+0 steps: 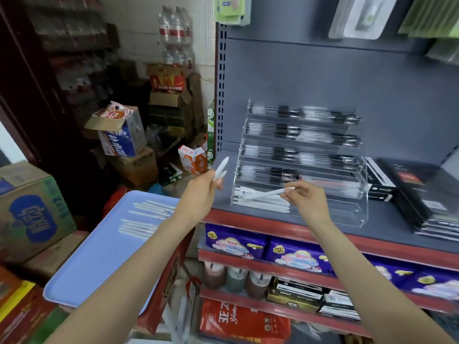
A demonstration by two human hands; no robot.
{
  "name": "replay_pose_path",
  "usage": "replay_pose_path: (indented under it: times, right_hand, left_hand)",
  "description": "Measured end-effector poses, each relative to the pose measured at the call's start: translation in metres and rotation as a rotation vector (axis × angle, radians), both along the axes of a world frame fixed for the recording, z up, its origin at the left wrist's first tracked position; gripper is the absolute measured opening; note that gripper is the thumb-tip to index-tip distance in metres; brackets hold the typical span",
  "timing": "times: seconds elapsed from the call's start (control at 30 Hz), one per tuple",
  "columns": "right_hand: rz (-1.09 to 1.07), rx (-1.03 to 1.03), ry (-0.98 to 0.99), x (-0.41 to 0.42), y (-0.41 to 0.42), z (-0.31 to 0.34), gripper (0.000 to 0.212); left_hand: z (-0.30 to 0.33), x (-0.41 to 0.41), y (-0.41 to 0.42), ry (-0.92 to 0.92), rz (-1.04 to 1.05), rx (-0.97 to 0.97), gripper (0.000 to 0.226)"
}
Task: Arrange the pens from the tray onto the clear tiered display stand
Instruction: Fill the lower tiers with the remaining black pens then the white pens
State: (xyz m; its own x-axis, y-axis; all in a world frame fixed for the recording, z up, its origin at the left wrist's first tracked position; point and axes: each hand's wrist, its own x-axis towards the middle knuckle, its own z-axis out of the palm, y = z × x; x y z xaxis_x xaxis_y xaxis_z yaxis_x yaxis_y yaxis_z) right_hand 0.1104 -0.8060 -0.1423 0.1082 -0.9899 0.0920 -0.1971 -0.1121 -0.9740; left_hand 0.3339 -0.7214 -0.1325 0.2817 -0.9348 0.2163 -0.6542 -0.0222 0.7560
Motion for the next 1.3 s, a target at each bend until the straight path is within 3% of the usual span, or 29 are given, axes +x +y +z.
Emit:
replay_pose_path:
  times: [0.2,0.4,1.0,1.17,1.3]
  right_hand:
    - [0.047,-0.214,0.444,-0.002,-0.013,-0.004,0.004]
    - [0.152,-0.15,0.657,-0.007,-0.022,0.0,0.004]
    - [0.324,-0.091,0.743,-0.014,-0.024,0.006,0.015]
    - [0.374,-0.108,0.787,-0.023,-0.028,-0.002,0.031]
    - [0.342,-0.221,0.733,-0.023,-0.023,0.005,0.019]
  left_hand:
    - [0.017,-0.01,0.004,-0.154,0.027,-0.027,0.023]
    - [0.02,-0.013,0.003,-0.134,0.035,-0.062,0.011]
    - [0.013,-0.038,-0.018,-0.158,-0.037,0.005,0.018]
    - [0.016,-0.039,-0.016,-0.169,-0.026,-0.002,0.016]
    - [0.015,-0.042,-0.012,-0.166,-0.046,0.008,0.015]
